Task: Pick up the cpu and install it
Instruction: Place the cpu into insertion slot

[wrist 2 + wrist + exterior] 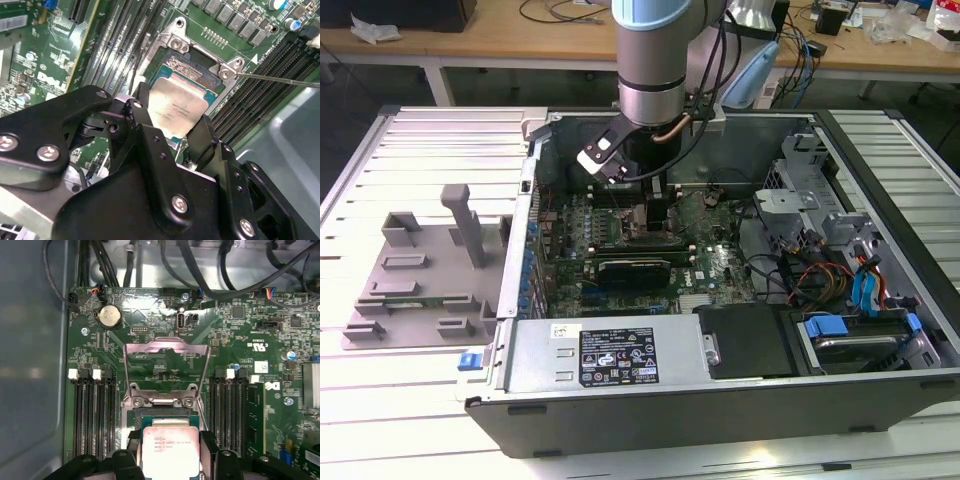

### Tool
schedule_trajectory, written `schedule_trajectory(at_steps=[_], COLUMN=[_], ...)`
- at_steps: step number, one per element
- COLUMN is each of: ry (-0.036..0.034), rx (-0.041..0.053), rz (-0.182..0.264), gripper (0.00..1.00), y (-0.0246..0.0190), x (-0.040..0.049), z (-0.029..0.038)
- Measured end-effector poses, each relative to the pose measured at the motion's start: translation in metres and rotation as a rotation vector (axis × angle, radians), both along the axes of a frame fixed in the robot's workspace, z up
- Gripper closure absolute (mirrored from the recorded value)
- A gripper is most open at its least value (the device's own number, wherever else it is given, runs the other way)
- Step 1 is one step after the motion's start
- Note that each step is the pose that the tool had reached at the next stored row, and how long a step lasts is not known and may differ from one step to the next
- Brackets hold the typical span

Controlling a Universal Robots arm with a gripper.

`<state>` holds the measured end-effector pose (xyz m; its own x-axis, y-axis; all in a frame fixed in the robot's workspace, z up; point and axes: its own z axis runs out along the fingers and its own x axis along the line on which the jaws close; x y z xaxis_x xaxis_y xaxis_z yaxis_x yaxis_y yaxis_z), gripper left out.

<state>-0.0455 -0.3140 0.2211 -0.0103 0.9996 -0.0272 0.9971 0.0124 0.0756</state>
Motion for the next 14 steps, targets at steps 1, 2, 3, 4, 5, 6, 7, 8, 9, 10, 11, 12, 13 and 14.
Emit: schedule_trajectory(at_steps=[1, 2, 3, 4, 5, 6, 7, 8, 9, 10, 11, 12, 13, 14], ry=[-0.0001, 0.0001, 0.0001, 0.0001, 0.0001, 0.0001, 0.0000, 0.0000, 0.0000, 0.0001, 0.0001, 0.0001, 0.0001, 0.0000], rx=[0.0004, 0.0002, 0.0002, 0.0002, 0.0002, 0.0003, 0.0004, 0.0003, 0.0005, 0.0008, 0.0009, 0.0010, 0.0010, 0.0013], rz=[0.000, 0.000, 0.000, 0.000, 0.000, 0.000, 0.000, 0.000, 0.000, 0.000, 0.000, -0.003, -0.009, -0.013], gripper=[0.45, 0.45, 0.45, 0.45, 0.45, 0.45, 0.45, 0.45, 0.45, 0.45, 0.45, 0.45, 0.45, 0.45], y=[0.0010, 0.0015, 0.0018, 0.0019, 0.0019, 0.0020, 0.0020, 0.0020, 0.0020, 0.0020, 0.0020, 0.0020, 0.0020, 0.0019], x=[0.0000, 0.0000, 0.0000, 0.0001, 0.0001, 0.0000, 0.0000, -0.0002, -0.0010, -0.0015, -0.0020, -0.0020, -0.0020, -0.0021], z=[-0.0016, -0.0030, -0.0048, -0.0072, -0.0088, -0.0112, -0.0125, -0.0138, -0.0155, -0.0161, -0.0168, -0.0184, -0.0189, -0.0193])
